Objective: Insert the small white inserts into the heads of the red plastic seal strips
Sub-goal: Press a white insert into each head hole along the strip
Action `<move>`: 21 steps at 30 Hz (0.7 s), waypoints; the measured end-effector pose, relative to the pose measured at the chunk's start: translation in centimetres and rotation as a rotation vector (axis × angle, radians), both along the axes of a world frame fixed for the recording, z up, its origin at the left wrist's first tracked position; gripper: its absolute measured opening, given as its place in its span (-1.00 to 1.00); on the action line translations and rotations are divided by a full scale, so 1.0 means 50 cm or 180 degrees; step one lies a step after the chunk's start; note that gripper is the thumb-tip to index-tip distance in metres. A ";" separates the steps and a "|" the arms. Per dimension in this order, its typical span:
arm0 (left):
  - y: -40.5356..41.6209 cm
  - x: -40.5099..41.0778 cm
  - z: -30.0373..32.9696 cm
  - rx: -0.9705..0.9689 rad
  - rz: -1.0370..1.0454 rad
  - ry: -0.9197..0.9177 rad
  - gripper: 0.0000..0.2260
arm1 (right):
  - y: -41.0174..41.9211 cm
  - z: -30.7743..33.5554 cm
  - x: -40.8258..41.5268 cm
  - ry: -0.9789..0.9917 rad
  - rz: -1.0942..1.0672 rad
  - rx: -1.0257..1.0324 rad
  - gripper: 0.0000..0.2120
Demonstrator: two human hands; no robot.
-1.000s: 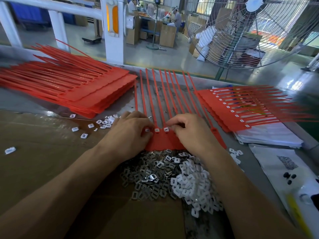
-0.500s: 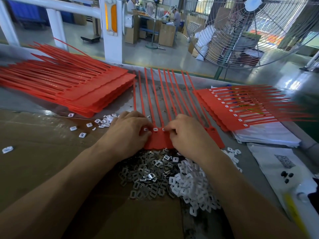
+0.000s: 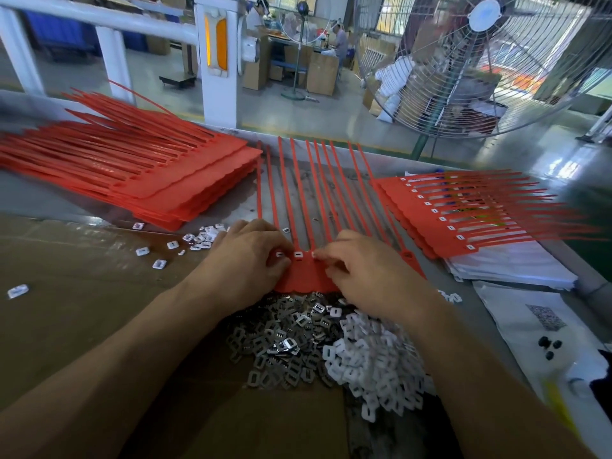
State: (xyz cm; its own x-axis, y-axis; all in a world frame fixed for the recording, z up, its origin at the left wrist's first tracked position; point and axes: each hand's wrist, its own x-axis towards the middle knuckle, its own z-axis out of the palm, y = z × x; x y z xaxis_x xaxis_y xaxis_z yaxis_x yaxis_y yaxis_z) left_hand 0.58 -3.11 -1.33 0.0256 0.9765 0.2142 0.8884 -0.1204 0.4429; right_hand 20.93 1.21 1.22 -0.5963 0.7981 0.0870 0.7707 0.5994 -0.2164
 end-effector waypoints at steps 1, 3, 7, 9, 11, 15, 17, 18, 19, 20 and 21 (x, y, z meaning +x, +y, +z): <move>0.002 0.000 -0.001 0.0001 -0.0005 -0.0011 -0.76 | 0.001 0.001 0.009 0.0176 -0.0022 -0.0106 -0.71; 0.004 -0.002 -0.004 0.0020 -0.0027 -0.0016 -0.76 | 0.002 0.004 0.030 0.0577 -0.0124 -0.0326 -0.76; 0.004 -0.006 -0.006 0.0036 -0.0058 -0.0032 -0.77 | 0.000 0.021 0.063 0.0808 0.0000 -0.0753 -0.92; 0.005 -0.006 -0.007 0.0057 -0.0071 -0.0022 -0.78 | -0.004 0.031 0.073 0.0764 0.0186 -0.0966 -0.96; 0.005 -0.005 -0.008 0.0068 -0.0077 -0.0023 -0.78 | -0.009 0.038 0.075 0.0709 0.0340 -0.1156 -0.93; 0.004 -0.003 -0.008 0.0123 -0.0066 -0.0067 -0.79 | -0.020 0.040 0.069 0.0499 0.0431 -0.1399 -0.87; 0.003 -0.003 -0.007 0.0126 -0.0054 -0.0072 -0.79 | -0.023 0.042 0.065 0.0451 0.0452 -0.1451 -0.88; 0.003 -0.003 -0.007 0.0126 -0.0053 -0.0074 -0.79 | -0.024 0.042 0.063 0.0432 0.0457 -0.1464 -0.89; 0.003 -0.003 -0.007 0.0126 -0.0054 -0.0077 -0.79 | -0.024 0.043 0.062 0.0409 0.0461 -0.1476 -0.90; 0.002 -0.003 -0.007 0.0125 -0.0057 -0.0079 -0.79 | -0.025 0.043 0.061 0.0385 0.0463 -0.1488 -0.90; 0.002 -0.003 -0.006 0.0119 -0.0058 -0.0077 -0.78 | -0.025 0.043 0.061 0.0371 0.0463 -0.1505 -0.90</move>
State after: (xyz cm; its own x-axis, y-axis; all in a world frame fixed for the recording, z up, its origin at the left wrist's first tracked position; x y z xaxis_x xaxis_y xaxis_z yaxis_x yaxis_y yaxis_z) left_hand 0.45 -3.00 -1.64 0.0376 0.9672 0.2513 0.8749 -0.1534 0.4593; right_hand 23.99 -0.06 3.39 -0.7120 0.6757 -0.1911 0.6411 0.5144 -0.5696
